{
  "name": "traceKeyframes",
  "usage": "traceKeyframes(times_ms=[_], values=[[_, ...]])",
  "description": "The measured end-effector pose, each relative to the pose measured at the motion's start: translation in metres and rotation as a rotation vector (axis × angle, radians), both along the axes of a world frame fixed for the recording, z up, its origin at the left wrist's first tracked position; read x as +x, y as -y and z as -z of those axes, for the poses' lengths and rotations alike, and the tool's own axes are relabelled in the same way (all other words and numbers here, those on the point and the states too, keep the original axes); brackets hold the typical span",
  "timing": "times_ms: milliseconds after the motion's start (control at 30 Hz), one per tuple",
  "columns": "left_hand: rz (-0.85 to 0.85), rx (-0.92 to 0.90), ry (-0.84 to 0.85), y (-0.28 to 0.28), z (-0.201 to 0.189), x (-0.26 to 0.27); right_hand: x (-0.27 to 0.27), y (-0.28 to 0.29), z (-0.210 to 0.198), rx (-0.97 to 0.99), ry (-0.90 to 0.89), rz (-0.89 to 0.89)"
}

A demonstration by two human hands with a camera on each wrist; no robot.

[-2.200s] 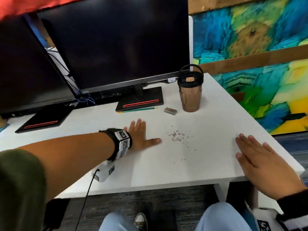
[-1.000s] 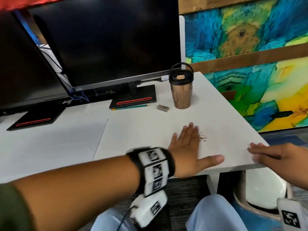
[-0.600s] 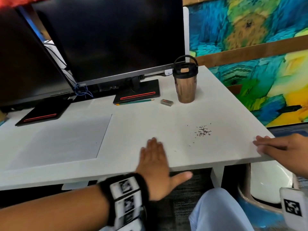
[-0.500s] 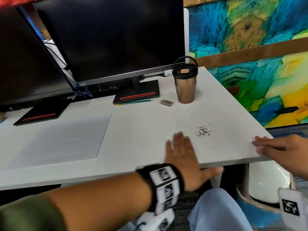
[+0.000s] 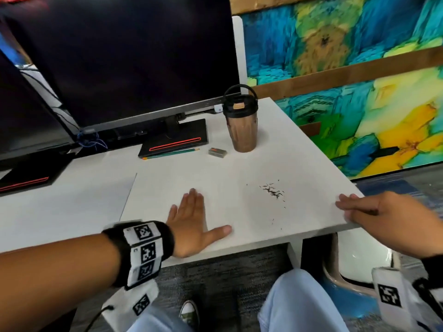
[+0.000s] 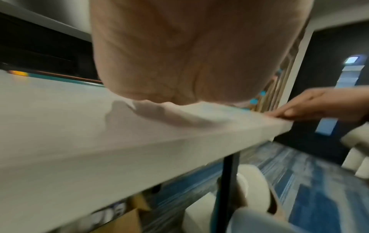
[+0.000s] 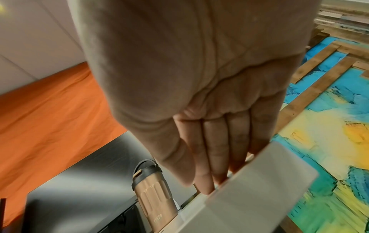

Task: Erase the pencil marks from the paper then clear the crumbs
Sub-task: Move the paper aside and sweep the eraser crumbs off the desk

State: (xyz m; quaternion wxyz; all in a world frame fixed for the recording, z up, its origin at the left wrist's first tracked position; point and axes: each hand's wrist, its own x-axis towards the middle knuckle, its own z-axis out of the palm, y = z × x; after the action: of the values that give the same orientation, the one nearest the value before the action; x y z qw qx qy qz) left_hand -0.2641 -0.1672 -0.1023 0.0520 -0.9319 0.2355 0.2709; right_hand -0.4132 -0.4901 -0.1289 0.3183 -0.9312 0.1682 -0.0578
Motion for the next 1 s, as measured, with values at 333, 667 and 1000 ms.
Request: traceKeyframes(times_ms=[333, 667, 1000], values=[[0.379, -0.042, -0.01, 0.125, 0.011, 0.032, -0.001, -0.006, -0.008, -0.011, -0.055, 0.034], [0.372, -0.117, -0.013, 0.067, -0.025, 0.008, -0.004, -0.003, -0.007, -0.024, -0.045, 0.04], [0.156, -0.087, 0.04, 0.124, 0.02, -0.063, -0.006, -0.009, -0.012, -0.062, -0.051, 0.031]])
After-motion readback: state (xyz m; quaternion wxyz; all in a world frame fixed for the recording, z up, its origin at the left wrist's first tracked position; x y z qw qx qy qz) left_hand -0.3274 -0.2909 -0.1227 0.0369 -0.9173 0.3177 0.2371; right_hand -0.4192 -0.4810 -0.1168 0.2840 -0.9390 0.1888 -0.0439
